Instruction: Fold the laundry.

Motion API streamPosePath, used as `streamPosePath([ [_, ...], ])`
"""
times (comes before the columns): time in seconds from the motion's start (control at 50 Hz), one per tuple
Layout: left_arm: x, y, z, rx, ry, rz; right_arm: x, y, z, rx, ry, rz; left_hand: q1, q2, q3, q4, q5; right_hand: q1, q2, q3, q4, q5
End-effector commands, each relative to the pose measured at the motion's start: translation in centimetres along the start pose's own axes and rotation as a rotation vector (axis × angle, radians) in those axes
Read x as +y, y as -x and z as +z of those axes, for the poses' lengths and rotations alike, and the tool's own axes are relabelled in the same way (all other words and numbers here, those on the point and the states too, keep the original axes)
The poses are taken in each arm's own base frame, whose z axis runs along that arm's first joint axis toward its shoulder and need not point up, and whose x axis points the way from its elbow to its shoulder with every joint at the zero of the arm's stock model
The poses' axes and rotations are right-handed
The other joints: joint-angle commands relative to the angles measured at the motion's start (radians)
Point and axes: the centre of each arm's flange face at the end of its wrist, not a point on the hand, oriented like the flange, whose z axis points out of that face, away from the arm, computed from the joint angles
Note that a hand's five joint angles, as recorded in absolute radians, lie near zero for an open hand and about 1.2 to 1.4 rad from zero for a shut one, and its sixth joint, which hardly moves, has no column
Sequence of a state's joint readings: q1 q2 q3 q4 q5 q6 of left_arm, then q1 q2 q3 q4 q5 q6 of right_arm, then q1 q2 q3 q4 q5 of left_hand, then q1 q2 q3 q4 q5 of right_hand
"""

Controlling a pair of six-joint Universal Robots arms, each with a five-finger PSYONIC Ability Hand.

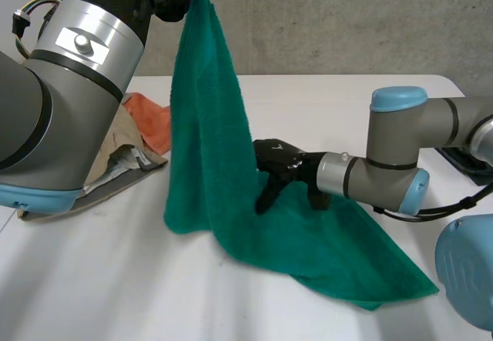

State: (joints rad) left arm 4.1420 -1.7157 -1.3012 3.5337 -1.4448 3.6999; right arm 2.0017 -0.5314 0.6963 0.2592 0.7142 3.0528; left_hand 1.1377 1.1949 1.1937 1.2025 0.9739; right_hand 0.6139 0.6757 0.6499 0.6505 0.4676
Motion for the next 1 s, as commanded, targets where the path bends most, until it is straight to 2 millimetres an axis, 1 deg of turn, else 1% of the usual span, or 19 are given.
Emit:
streamPosePath([
  [0.02,1.4,-0.3,0.5,0.001,0.020,0.005,-2.6,-2.1,0.4,0.151,-0.090,-0.093,0.259,0.201,0.203,0.194,0.248,0.782,0.721,0.746,0.746,0.754],
  [0.06,2.0,-0.2,0.9,-0.004,0.026,0.010,-4.6,-4.9,-0.3,0.346,-0.179,-0.160,0.259,0.201,0.203,0.194,0.248,0.782,0.721,0.746,0.746,0.754],
  [0.1,2.3,0.2,1.4,-0.019,0.023,0.017,-6.0,-6.2,-0.8,0.461,-0.246,-0.200,0.259,0.201,0.203,0.194,0.248,0.782,0.721,0.746,0.746,0.754],
  [0.18,3.4,2.3,3.4,-0.085,0.007,0.051,-12.6,-8.0,-3.6,0.702,-0.505,-0.325,0.259,0.201,0.203,0.194,0.248,0.782,0.721,0.746,0.746,0.754],
  [0.2,3.7,3.5,4.2,-0.121,-0.006,0.066,-14.9,-8.0,-4.9,0.757,-0.594,-0.361,0.259,0.201,0.203,0.194,0.248,0.782,0.721,0.746,0.746,0.754],
  [0.28,3.3,5.8,5.7,-0.214,-0.060,0.094,-19.0,-6.5,-7.4,0.806,-0.734,-0.422,0.259,0.201,0.203,0.194,0.248,0.782,0.721,0.746,0.746,0.754],
  [0.36,3.0,6.5,6.2,-0.267,-0.110,0.105,-20.0,-4.7,-8.9,0.804,-0.750,-0.445,0.259,0.201,0.203,0.194,0.248,0.782,0.721,0.746,0.746,0.754],
  [0.42,4.0,5.7,5.8,-0.252,-0.096,0.098,-19.6,-4.0,-9.5,0.803,-0.731,-0.448,0.259,0.201,0.203,0.194,0.248,0.782,0.721,0.746,0.746,0.754],
  [0.48,5.8,4.2,4.9,-0.214,-0.044,0.086,-17.6,-3.2,-10.0,0.810,-0.648,-0.444,0.259,0.201,0.203,0.194,0.248,0.782,0.721,0.746,0.746,0.754],
  [0.56,9.7,1.1,2.7,-0.132,0.083,0.059,-13.9,-2.0,-10.0,0.794,-0.495,-0.471,0.259,0.201,0.203,0.194,0.248,0.782,0.721,0.746,0.746,0.754],
  [0.58,11.5,-0.4,1.6,-0.094,0.140,0.046,-12.0,-1.7,-9.7,0.778,-0.425,-0.484,0.259,0.201,0.203,0.194,0.248,0.782,0.721,0.746,0.746,0.754],
  [0.64,13.5,-2.6,-0.1,-0.035,0.215,0.029,-8.7,-1.1,-9.4,0.761,-0.302,-0.508,0.259,0.201,0.203,0.194,0.248,0.782,0.721,0.746,0.746,0.754],
  [0.66,14.5,-4.2,-1.2,0.001,0.257,0.018,-6.5,-0.7,-9.3,0.756,-0.218,-0.535,0.259,0.201,0.203,0.194,0.248,0.782,0.721,0.746,0.746,0.754],
  [0.74,15.8,-6.9,-3.5,0.077,0.332,-0.005,-2.4,-0.1,-9.4,0.745,-0.056,-0.566,0.259,0.201,0.203,0.194,0.248,0.782,0.721,0.746,0.746,0.754],
  [0.8,16.2,-7.5,-4.5,0.099,0.358,-0.011,-0.4,0.5,-9.7,0.728,0.027,-0.563,0.259,0.201,0.203,0.194,0.248,0.782,0.721,0.746,0.746,0.754],
  [0.84,16.2,-7.7,-5.1,0.110,0.373,-0.013,0.8,0.9,-10.0,0.713,0.082,-0.549,0.259,0.201,0.203,0.194,0.248,0.524,0.462,0.488,0.487,0.495],
  [0.9,16.0,-7.8,-5.5,0.115,0.379,-0.014,1.2,1.0,-10.5,0.710,0.119,-0.518,0.259,0.201,0.203,0.194,0.248,-0.206,-0.268,-0.242,-0.242,-0.234],
  [0.96,15.0,-7.2,-5.4,0.106,0.361,-0.012,0.2,1.2,-10.8,0.713,0.115,-0.519,0.259,0.201,0.203,0.194,0.248,-0.439,-0.501,-0.475,-0.476,-0.468],
  [1.0,14.6,-7.0,-5.5,0.104,0.357,-0.011,-1.0,1.5,-11.1,0.717,0.101,-0.532,0.259,0.201,0.203,0.194,0.248,-0.439,-0.501,-0.475,-0.476,-0.468],
])
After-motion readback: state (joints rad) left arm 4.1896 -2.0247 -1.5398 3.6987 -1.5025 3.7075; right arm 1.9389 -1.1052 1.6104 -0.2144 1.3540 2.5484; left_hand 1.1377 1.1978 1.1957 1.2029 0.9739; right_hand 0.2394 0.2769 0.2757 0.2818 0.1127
